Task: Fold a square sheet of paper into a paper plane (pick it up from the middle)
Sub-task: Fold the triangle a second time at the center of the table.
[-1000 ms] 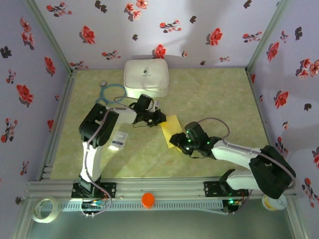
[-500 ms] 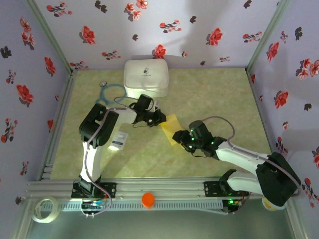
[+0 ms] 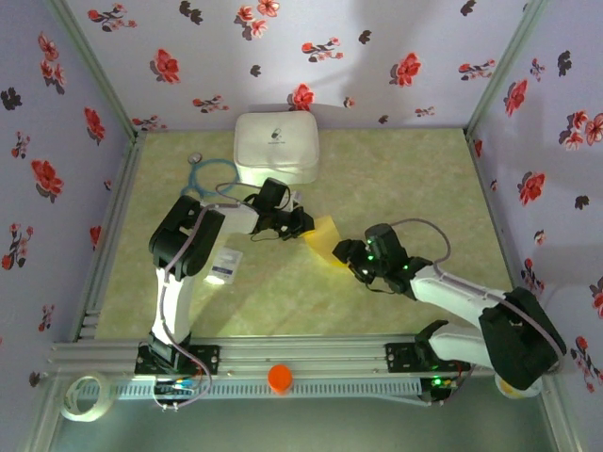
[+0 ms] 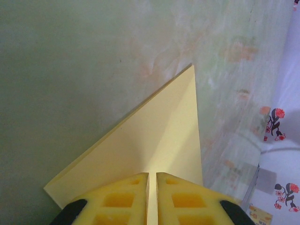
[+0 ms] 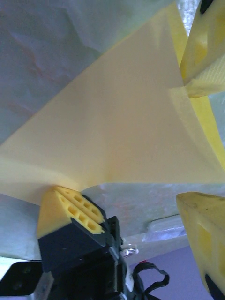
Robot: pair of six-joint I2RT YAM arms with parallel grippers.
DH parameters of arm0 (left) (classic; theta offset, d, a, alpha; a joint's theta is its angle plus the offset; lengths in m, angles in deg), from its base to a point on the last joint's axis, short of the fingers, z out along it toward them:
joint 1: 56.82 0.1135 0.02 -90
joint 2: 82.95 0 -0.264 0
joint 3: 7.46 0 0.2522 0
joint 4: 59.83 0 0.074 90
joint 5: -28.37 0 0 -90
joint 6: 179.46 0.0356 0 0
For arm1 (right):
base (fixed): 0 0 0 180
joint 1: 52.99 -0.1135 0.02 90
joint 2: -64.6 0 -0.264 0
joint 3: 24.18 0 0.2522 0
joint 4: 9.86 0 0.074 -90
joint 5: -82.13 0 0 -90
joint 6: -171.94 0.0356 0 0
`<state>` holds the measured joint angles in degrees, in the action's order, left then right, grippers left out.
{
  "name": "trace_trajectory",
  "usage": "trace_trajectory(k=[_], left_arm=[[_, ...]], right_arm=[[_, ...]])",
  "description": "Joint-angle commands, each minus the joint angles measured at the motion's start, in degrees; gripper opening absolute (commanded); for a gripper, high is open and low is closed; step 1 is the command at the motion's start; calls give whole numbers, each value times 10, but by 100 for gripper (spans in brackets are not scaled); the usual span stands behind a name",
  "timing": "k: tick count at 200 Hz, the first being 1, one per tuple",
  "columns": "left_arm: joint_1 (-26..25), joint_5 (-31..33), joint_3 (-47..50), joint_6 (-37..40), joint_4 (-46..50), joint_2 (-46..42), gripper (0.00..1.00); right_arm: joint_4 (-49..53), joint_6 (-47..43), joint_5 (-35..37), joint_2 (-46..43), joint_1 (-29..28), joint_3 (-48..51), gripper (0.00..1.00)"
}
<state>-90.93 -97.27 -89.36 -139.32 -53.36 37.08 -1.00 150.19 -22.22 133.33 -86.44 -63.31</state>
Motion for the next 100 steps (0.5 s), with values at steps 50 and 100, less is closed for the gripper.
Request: trace_trajectory(k=[50, 100], left_arm=[[-9, 10, 10, -6, 45, 28, 13], [-9, 9, 8, -6, 45, 28, 13]], right_arm=[[-69, 2, -58, 30, 31, 19, 59], [-85, 46, -61, 22, 39, 46, 61]])
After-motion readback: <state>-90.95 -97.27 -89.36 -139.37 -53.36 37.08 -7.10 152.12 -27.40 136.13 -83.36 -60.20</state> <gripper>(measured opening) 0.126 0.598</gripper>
